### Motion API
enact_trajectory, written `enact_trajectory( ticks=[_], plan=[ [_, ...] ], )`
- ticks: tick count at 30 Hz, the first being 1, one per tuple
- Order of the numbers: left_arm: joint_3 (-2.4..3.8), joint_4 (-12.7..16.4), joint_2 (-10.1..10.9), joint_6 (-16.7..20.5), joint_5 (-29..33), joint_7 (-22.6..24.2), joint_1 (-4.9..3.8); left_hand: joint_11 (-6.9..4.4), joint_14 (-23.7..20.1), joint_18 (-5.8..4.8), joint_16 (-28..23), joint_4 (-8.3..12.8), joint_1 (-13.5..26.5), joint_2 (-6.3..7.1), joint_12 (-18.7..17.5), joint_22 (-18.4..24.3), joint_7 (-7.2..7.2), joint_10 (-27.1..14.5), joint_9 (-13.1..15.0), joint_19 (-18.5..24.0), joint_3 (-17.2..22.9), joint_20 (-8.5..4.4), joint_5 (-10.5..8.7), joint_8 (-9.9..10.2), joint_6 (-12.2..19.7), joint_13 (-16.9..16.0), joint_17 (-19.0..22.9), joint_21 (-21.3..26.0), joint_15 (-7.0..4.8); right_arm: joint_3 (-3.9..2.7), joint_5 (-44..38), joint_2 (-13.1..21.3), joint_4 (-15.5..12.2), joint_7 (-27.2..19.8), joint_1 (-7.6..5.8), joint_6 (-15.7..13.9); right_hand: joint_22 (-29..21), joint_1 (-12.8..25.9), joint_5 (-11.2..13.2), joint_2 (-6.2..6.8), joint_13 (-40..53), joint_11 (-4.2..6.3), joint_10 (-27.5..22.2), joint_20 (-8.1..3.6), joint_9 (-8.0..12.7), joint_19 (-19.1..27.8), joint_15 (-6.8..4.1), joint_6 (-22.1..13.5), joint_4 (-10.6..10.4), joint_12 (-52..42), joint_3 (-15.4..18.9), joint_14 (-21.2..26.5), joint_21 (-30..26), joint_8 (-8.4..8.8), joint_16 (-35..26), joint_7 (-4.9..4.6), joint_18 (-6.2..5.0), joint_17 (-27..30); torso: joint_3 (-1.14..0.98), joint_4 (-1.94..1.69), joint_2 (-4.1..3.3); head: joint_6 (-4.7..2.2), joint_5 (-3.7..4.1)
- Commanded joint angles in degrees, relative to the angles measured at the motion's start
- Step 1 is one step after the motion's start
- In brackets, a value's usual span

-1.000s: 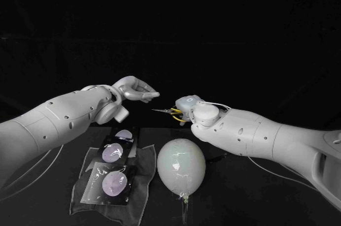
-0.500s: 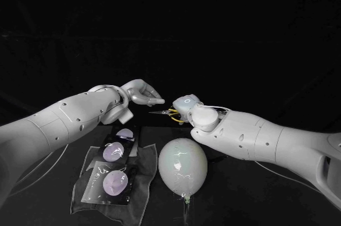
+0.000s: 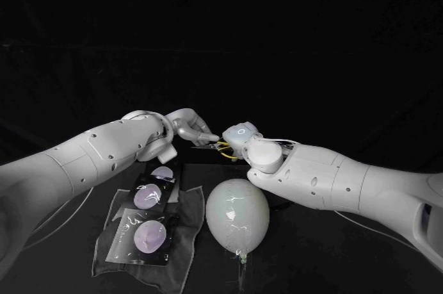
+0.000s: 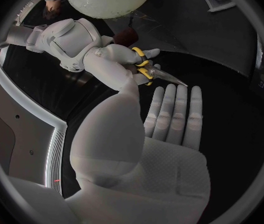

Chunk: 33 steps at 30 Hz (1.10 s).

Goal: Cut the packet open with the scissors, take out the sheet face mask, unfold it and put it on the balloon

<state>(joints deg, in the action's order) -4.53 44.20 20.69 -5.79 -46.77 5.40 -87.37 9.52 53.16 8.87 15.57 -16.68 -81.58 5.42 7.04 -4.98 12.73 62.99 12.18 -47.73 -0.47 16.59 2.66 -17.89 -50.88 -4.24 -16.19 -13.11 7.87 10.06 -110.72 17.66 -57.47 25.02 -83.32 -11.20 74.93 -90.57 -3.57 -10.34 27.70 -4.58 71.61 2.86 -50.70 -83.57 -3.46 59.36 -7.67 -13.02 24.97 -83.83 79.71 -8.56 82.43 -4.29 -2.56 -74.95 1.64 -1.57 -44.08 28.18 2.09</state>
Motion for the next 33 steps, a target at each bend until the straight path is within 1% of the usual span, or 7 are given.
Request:
enact_trajectory(
  ticks=[1, 2, 10, 18, 28, 32, 33],
  plan=[
    [0.01, 0.17, -0.31, -2.76, -0.94, -3.61, -0.08, 0.0, 0.64, 1.43, 0.34, 0.02, 0.0, -1.0, 0.18, -0.16, 0.12, 0.55, 0.06, -0.88, -0.23, -0.28, 0.11, -0.07, -0.36, -0.05, -0.13, -0.61, -0.19, -0.03, -2.37, 0.06, -0.23, 1.46, -0.03, -0.94, 11.79, -5.23, -0.32, -5.31, -0.1, 4.59, 7.1, -0.17, -0.02, -1.53, -0.22, 0.49, -0.26, -0.16, 1.46, -3.02, 0.09, 0.27, -0.12, 0.0, 0.26, -0.6, 0.0, 0.12, 0.01, 0.02, -0.47],
    [-0.01, 0.15, -0.38, -2.94, -1.0, -4.18, -0.06, -0.13, 1.41, 1.65, 0.63, 0.07, -0.29, -1.14, 0.38, -0.42, 0.17, 1.37, -0.05, -2.25, -0.34, -0.61, 0.2, 0.28, -0.06, -0.13, -0.31, -1.33, -0.38, -0.03, -2.54, 0.08, -0.28, 1.59, -0.03, -1.13, 11.79, -5.29, -0.45, -5.35, -0.12, 4.61, 7.14, -0.18, -0.02, -1.52, -0.22, 0.52, -0.29, -0.11, 1.44, -3.03, 0.06, 0.3, -0.12, 0.03, 0.25, -0.62, 0.0, 0.13, 0.0, 0.03, -0.6],
    [-0.07, 0.15, -0.85, -4.19, -1.01, -5.8, 0.04, -0.23, 1.8, 1.75, 0.59, 0.1, -0.82, -1.66, 0.18, -0.48, 0.06, 1.85, -0.1, -3.3, -0.41, -0.86, 0.12, 0.51, -0.19, -0.05, -0.43, -1.74, -0.5, -0.04, -3.04, 0.3, -0.74, 1.67, -0.02, -2.88, 11.86, -5.67, -1.01, -5.39, -0.24, 4.69, 7.33, -0.22, 0.0, -1.63, -0.28, 0.69, -0.35, 0.1, 1.41, -3.07, 0.24, 0.4, -0.07, 0.14, 0.3, -0.74, -0.07, 0.12, -0.01, -0.22, -0.71],
    [-0.09, 0.17, -1.4, -4.49, 0.65, -5.63, 0.08, -0.29, 1.94, 1.72, 0.4, 0.16, -1.65, -2.41, -0.17, -0.38, -0.02, 2.05, -0.13, -3.67, -0.26, -0.99, 0.12, 0.7, -0.4, 0.07, -0.48, -1.77, -0.55, -0.04, -3.15, 0.36, -1.32, 1.15, -0.01, -3.36, 11.92, -5.76, -1.16, -5.37, -0.27, 4.7, 7.38, -0.24, 0.01, -1.71, -0.3, 0.73, -0.37, 0.15, 1.42, -3.08, 0.4, 0.42, -0.05, 0.16, 0.33, -0.79, -0.02, 0.05, 0.07, 0.15, -0.48],
    [-0.08, 0.24, -1.59, -5.51, 4.42, -5.79, 0.08, -1.02, 3.17, 1.7, 0.46, 0.12, -3.47, -5.19, -0.57, -0.21, -0.76, 3.68, -0.14, -4.53, 0.69, -1.29, 0.13, 0.86, -1.75, 0.19, -0.85, -1.91, -1.19, -0.04, -3.91, 0.25, -1.34, 1.23, -0.01, -2.88, 11.91, -5.75, -1.28, -5.18, -0.31, 4.69, 7.43, -0.25, 0.02, -1.7, -0.31, 0.78, -0.47, 0.25, 1.54, -3.06, 0.35, 0.47, -0.12, 0.12, 0.32, -0.67, 0.04, -0.04, 0.09, 0.4, -0.57],
    [-0.08, 0.27, -1.56, -6.37, 4.94, -5.93, 0.08, -1.75, 3.54, 1.68, 0.46, 1.12, -6.95, -6.67, -0.84, -0.13, -1.55, 4.29, -0.12, -4.65, 2.73, -1.37, 0.19, 0.85, -2.43, 0.31, -0.99, -1.89, -1.65, -0.04, -4.14, 0.23, -1.17, 1.28, -0.01, -3.06, 11.9, -5.75, -1.3, -5.16, -0.32, 4.69, 7.42, -0.26, 0.02, -1.68, -0.31, 0.78, -0.48, 0.27, 1.55, -3.04, 0.32, 0.48, -0.16, 0.12, 0.32, -0.59, 0.06, -0.03, 0.06, 0.44, -0.56],
    [-0.08, 0.29, -1.54, -6.49, 4.99, -5.97, 0.08, -1.75, 3.54, 1.68, 0.46, 1.12, -6.95, -6.67, -0.84, -0.13, -1.55, 4.29, -0.12, -4.65, 2.73, -1.37, 0.19, 0.85, -2.43, 0.31, -0.99, -1.89, -1.65, -0.04, -4.18, 0.25, -1.15, 1.28, -0.01, -3.13, 11.9, -5.75, -1.3, -5.16, -0.32, 4.69, 7.42, -0.26, 0.02, -1.68, -0.31, 0.78, -0.48, 0.27, 1.55, -3.04, 0.32, 0.48, -0.16, 0.12, 0.32, -0.59, 0.05, -0.03, 0.05, 0.44, -0.56]
  ],
)
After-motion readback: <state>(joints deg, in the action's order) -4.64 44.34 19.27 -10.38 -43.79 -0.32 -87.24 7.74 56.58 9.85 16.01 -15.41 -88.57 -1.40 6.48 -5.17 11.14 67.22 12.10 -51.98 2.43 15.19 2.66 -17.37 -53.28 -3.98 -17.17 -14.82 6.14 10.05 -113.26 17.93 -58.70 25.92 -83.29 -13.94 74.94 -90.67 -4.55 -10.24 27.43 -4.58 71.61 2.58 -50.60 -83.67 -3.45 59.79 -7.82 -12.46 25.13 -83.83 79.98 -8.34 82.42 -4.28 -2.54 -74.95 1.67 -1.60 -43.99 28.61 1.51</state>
